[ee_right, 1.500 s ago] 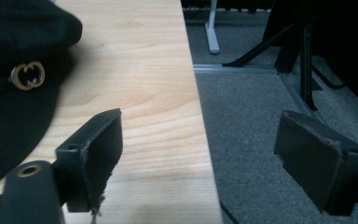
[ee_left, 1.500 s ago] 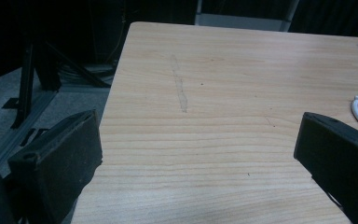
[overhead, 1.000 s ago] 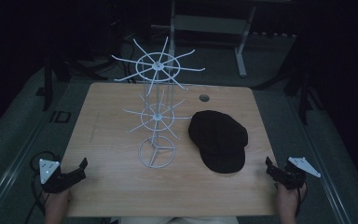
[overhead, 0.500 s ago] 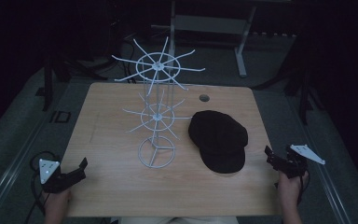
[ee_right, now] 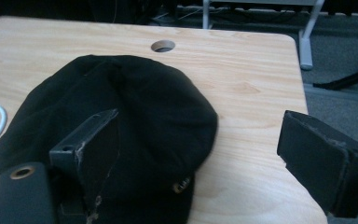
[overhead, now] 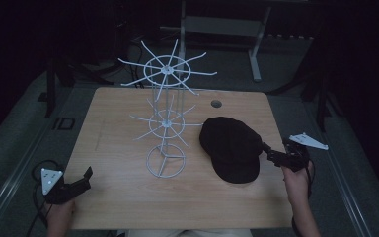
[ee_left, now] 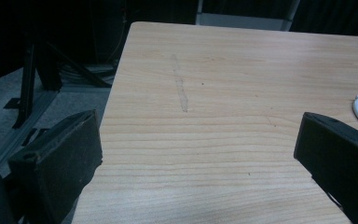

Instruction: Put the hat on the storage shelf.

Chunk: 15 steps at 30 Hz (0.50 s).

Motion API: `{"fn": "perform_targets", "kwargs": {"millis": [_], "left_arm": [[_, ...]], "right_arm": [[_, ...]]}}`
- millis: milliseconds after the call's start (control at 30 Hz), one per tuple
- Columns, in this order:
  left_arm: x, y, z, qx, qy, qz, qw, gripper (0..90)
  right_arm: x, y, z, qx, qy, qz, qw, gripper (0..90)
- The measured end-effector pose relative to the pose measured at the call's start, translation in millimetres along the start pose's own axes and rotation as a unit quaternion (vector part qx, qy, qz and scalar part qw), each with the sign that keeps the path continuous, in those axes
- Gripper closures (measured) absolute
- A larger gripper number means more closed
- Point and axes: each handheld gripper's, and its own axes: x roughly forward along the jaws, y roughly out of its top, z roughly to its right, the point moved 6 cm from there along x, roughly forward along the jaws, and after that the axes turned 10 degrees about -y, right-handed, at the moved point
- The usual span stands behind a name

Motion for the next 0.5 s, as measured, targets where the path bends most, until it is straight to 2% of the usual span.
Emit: {"fn": "perform_targets", "kwargs": {"millis": [67,100,167,200,233,267,333,367,500], "left_arm": [[0.1,0.0,0.0,0.000,0.000,0.000,1.0000,1.4],[0.0,0.0,0.0,0.000,0.000,0.000,1.0000,1.4],[0.0,0.0,-0.1,-0.001,-0.001,0.000,1.0000,1.4],[0.0,0.0,-0.1,-0.001,-0.001,0.000,1.0000,1.4],[0.2,0.1,-0.1,0.000,-0.001,0.000,1.0000,1.4],[0.2,0.0,-0.1,0.000,-0.001,0.000,1.0000,1.4],[0.1,0.0,0.0,0.000,-0.001,0.000,1.0000,1.4],[0.1,0.0,-0.1,0.000,-0.001,0.000,1.0000,1.4],[0.0,0.1,-0.1,0.000,-0.002,0.000,1.0000,1.5]], "right_arm": [[2.3,4.6,-8.1,-0.017,0.007,-0.004,0.9998,11.4],[4.0,9.3,-15.6,-0.020,0.011,-0.001,0.9997,13.9],[7.2,12.3,-24.7,-0.024,0.027,-0.013,0.9993,13.8],[7.2,12.3,-24.7,-0.024,0.027,-0.013,0.9993,13.8],[10.6,16.1,-33.1,-0.038,0.030,-0.012,0.9988,14.5],[10.6,16.1,-33.1,-0.038,0.030,-0.012,0.9988,14.5],[16.0,19.0,-42.2,-0.043,0.047,-0.022,0.9977,14.6],[22.3,21.2,-50.5,-0.036,0.072,-0.037,0.9961,17.1],[32.7,25.5,-60.4,-0.032,0.085,-0.047,0.9948,17.1]]}}
